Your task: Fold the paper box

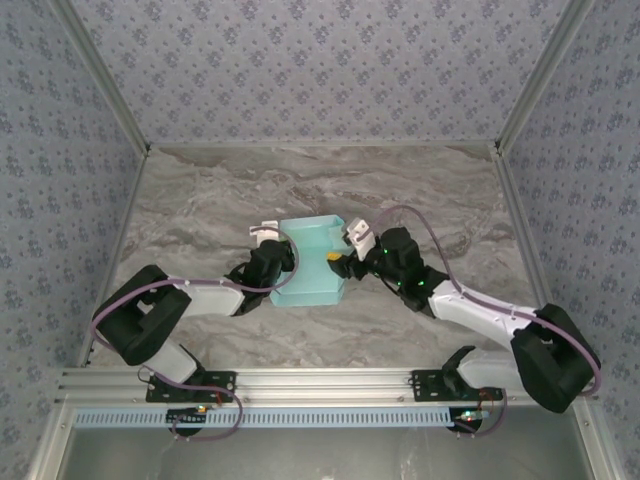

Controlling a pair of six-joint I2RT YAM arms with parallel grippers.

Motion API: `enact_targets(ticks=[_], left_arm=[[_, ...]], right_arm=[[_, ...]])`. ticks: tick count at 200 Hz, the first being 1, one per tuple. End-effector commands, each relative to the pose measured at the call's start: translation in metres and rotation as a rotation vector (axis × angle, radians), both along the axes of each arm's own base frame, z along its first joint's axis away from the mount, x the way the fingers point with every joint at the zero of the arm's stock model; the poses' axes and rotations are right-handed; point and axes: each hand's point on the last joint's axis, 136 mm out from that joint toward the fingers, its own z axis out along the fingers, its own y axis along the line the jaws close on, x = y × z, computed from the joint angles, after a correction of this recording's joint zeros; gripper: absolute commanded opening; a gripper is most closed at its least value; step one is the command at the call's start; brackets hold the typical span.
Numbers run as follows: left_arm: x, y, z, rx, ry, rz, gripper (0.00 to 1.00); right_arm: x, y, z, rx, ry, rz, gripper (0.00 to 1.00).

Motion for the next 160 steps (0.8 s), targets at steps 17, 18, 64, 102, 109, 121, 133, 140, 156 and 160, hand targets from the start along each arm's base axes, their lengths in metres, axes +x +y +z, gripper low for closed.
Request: enact_targets(ticks=[17,18,64,102,109,121,133,140,156,160], left_arm=[[0.006,-0.009,0.023,-0.063,-0.042,-0.002,0.0],[0.005,-0.009,0.023,-0.062,-0.042,-0.002,0.0],[0.005,-0.01,0.022,-0.071,-0.037,-0.005,0.0],[0.005,-0.011,0.023,-0.077,-0.039,-0.009,0.0],[0.005,-0.012,0.022,-0.077,-0.037,-0.012,0.0],[0.005,-0.012,0.021,-0.078,-0.035,-0.013,0.0],[0.005,-0.013,0.021,-0.083,-0.033,-0.014,0.0],[0.005,-0.014,0.021,-0.086,-0.032,-0.014,0.0],[0.006,-0.015,0.02,-0.093,-0.03,-0.019,0.0],[0.006,-0.016,0.02,-0.095,-0.031,-0.02,0.0]], right_arm=[[0.01,-0.017,-0.009,-0.02,0.016,-0.092,0.6],[0.01,-0.017,-0.009,-0.021,0.016,-0.095,0.6],[0.029,-0.012,-0.01,-0.034,0.007,-0.139,0.51],[0.047,-0.002,-0.016,-0.065,-0.007,-0.161,0.4],[0.05,0.002,-0.016,-0.068,-0.01,-0.159,0.39],[0.054,0.007,-0.016,-0.076,-0.013,-0.156,0.36],[0.059,0.011,-0.017,-0.088,-0.02,-0.17,0.32],[0.063,0.012,-0.018,-0.097,-0.027,-0.185,0.31],[0.073,0.009,-0.019,-0.112,-0.047,-0.263,0.33],[0.075,0.009,-0.019,-0.112,-0.049,-0.282,0.33]])
